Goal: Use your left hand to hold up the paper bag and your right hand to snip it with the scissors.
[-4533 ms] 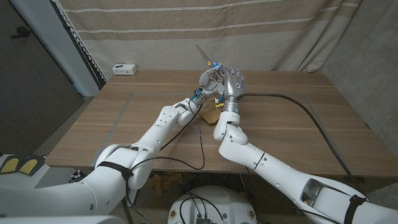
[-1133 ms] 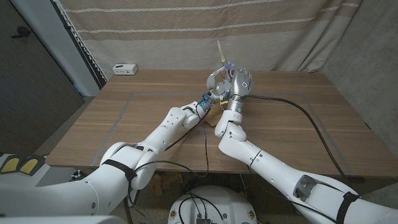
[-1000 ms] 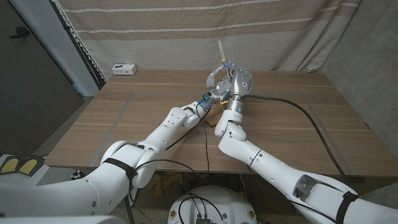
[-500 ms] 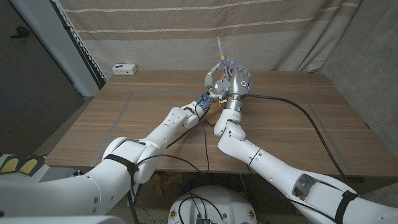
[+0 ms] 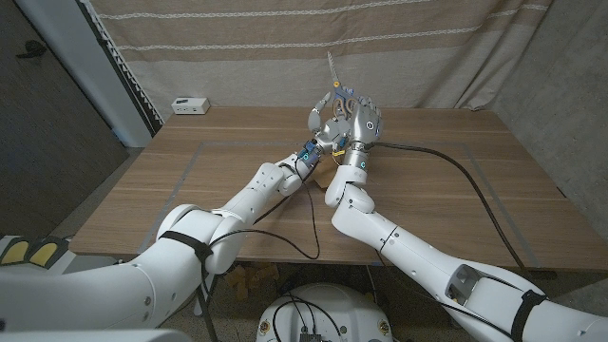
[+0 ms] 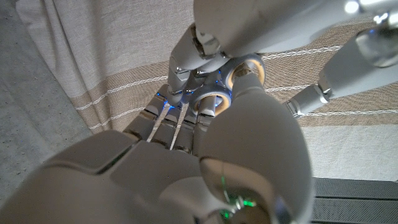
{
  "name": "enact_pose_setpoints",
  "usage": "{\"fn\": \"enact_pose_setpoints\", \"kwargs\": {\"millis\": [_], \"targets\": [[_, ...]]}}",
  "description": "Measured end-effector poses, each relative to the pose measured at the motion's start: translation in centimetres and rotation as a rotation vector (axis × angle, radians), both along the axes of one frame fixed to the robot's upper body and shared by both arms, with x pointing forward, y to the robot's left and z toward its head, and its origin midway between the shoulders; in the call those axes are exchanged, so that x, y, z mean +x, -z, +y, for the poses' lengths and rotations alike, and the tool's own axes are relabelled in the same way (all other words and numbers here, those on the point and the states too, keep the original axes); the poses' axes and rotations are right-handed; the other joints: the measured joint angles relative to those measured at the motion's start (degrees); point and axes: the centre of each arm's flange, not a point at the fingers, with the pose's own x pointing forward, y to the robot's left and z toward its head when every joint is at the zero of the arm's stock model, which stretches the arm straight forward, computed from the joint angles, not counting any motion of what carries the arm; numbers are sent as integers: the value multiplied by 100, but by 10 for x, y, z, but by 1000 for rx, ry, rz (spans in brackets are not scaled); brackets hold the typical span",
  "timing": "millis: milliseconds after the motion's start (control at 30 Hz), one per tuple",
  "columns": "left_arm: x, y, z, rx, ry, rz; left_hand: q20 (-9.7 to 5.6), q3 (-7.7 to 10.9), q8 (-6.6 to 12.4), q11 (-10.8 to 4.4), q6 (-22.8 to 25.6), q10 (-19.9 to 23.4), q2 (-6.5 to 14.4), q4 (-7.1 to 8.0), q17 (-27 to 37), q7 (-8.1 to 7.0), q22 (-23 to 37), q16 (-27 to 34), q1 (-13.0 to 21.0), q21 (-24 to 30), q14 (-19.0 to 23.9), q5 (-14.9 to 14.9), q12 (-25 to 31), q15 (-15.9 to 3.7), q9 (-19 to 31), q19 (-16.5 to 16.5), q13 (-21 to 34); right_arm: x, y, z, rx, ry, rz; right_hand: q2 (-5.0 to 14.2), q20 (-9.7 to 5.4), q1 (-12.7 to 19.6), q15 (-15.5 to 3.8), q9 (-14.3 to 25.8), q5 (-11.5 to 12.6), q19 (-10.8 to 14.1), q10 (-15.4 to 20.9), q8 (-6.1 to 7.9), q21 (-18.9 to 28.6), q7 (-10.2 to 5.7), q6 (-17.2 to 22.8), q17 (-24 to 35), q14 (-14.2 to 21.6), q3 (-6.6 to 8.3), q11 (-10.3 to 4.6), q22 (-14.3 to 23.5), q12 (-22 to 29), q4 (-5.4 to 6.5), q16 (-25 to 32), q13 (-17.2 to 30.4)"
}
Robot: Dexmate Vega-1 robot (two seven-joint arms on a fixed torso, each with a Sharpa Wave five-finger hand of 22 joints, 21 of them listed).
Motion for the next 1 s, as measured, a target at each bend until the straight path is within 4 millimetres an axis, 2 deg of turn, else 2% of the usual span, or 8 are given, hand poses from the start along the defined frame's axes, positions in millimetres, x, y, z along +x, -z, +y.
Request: {"fn": "enact_pose_setpoints", "kwargs": {"millis": [733, 1000], "targets": [[-1, -8, 14, -41, -1, -35, 0, -63, -45, -13, 1, -9, 23, 15, -3, 0, -1, -23, -23, -41, -6, 38, 0, 7, -4, 0, 1, -6, -1, 1, 28, -16, -18, -1, 32, 1, -2, 99, -62, -31, -4, 0, 0, -41, -40, -1, -4, 20, -9, 0, -49, 22, 1, -9], [-3, -10, 17, -57, 4, -59, 0, -63, -46, -20, 1, -16, 23, 15, -2, 1, -3, 0, -22, -45, -107, 38, 0, 87, -6, -1, -22, -10, -4, 1, 39, -27, -30, -1, 32, 1, -2, 103, -106, -31, -3, 0, 0, -42, -37, 0, -5, 20, -11, 0, -45, 22, 1, -14]]}}
